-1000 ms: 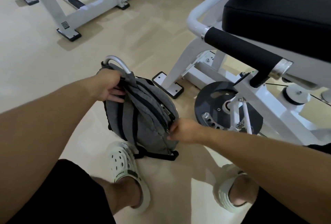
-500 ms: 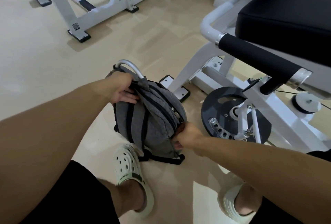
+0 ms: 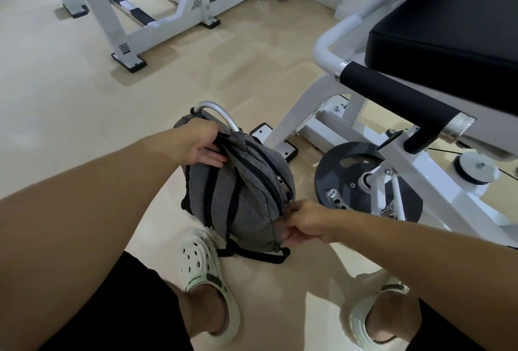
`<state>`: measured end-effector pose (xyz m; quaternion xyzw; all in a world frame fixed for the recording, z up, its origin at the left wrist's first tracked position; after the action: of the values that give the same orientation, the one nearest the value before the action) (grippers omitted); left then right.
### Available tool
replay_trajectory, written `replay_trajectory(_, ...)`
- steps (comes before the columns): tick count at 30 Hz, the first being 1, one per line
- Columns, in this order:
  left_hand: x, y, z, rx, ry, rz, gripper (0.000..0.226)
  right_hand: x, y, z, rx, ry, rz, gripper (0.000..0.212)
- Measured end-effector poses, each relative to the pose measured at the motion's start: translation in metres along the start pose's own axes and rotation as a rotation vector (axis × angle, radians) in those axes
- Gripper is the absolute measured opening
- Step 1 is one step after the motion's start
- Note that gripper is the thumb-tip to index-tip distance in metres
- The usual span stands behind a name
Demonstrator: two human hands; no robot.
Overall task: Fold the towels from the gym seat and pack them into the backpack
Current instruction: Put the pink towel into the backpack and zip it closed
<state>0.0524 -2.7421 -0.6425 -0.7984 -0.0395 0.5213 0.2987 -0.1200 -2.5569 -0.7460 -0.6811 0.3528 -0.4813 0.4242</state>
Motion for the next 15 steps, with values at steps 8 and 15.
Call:
replay_trajectory(8,-0.001,-0.004,0.017,0.019,0.033,-0.003,0.019,0.055,-0.071,-0.025,-0.045,0.143,-0.127,0.017)
replay_trajectory(15,0.000,-0.018,0.051,0.048,0.091,0.051,0.023,0.079,-0.097,-0.030,-0.238,-0.119,-0.228,0.025)
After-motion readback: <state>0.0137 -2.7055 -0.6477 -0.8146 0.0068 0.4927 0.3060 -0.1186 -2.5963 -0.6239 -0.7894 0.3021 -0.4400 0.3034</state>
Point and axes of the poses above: each hand's wrist, its own y-axis towards the middle knuckle, its own z-axis out of the palm, x = y × z, the point moved 9 cm from there along y, towards the middle knuckle, and after that the axes turned 12 degrees about z, right-handed, at the moved point
